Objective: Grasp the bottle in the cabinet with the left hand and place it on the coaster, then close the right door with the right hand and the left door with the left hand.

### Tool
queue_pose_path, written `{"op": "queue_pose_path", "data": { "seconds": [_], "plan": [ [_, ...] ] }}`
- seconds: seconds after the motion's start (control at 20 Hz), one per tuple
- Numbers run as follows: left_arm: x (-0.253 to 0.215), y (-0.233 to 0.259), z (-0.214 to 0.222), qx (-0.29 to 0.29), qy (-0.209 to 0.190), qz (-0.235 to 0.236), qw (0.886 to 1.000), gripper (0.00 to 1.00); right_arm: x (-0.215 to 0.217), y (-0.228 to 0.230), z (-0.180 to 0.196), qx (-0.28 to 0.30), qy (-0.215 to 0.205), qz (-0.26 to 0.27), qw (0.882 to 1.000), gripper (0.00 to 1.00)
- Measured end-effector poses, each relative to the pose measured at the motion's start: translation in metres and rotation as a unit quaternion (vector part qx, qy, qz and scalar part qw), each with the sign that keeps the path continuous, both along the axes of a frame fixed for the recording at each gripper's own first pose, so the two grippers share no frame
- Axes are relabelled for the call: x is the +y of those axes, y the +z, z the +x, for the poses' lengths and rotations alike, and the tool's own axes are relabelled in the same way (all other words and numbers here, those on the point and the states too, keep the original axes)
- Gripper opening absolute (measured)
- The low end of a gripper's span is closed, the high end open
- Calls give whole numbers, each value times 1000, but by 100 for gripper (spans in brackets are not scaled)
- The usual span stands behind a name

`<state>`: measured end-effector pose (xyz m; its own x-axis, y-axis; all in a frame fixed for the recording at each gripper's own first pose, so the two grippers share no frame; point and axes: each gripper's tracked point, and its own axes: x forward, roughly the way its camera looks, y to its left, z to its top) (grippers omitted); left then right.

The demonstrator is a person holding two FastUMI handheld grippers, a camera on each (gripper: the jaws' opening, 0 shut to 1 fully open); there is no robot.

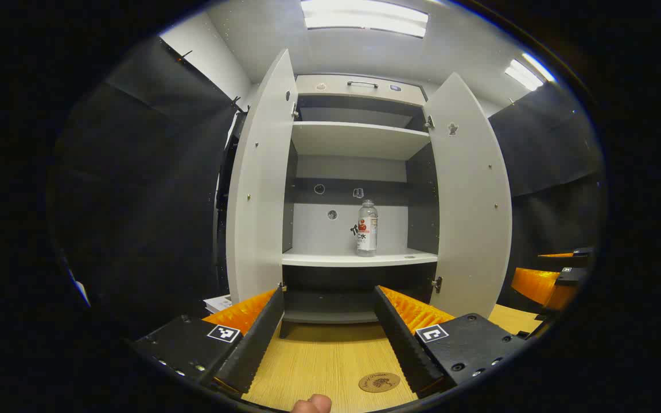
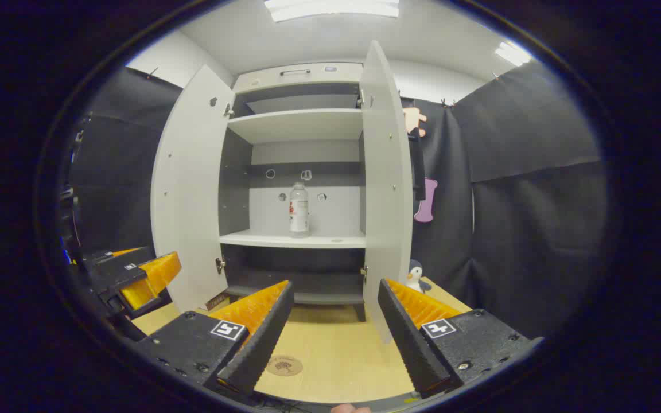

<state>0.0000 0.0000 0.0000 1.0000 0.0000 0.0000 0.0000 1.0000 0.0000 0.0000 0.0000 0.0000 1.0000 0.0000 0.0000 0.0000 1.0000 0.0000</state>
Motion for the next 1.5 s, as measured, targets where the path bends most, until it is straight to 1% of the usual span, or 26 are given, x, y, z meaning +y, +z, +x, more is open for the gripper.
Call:
{"op": "queue_pose_path", "data": {
  "seconds": [0.1, 0.2, 0.25, 0.3, 0.35, 0.4, 0.6, 0.65, 0.7, 0.85, 0.9, 0.95, 1.0, 1.5],
  "plan": [
    [0, 1, -1, -2, 6, -2, 1000, 95, -1, -3, 1, 2, 3, -15, 1000, 96],
    [1, 1, -2, -5, 9, 4, 1000, 95, -3, 3, 2, -8, 6, -26, 1000, 97],
    [2, 2, -1, -5, 12, 8, 1000, 95, -2, 5, 2, -11, 10, -29, 999, 94],
    [2, 2, -2, -4, 13, 12, 1000, 95, -1, 3, 2, -10, 14, -32, 999, 96],
    [2, 2, -2, -3, 13, 14, 1000, 99, -1, 2, 2, -9, 15, -34, 999, 96],
    [2, 3, -4, -5, 15, 14, 1000, 95, -1, 2, 1, -9, 15, -33, 999, 97],
    [-1, 3, -5, -6, 14, 14, 1000, 95, 1, 0, 0, -5, 20, -22, 1000, 96],
    [-2, 3, -5, -4, 12, 16, 1000, 99, -1, 1, -1, -5, 18, -23, 1000, 96],
    [-3, 2, -5, -1, 11, 19, 1000, 95, -2, 0, -1, -5, 16, -26, 1000, 96],
    [-2, 3, -4, -2, 11, 17, 1000, 95, -6, 3, -2, -9, 12, -25, 1000, 96],
    [-2, 4, -5, -2, 11, 15, 1000, 95, -7, 2, -1, -9, 11, -24, 1000, 94],
    [-2, 5, -5, -3, 10, 14, 1000, 95, -7, 1, -1, -8, 10, -21, 1000, 96],
    [-2, 5, -5, -4, 10, 14, 1000, 95, -6, 0, -1, -7, 10, -17, 1000, 97],
    [0, 0, -3, 4, 8, 11, 1000, 95, -7, -1, 1, -5, 7, -16, 1000, 97]
  ]
}}
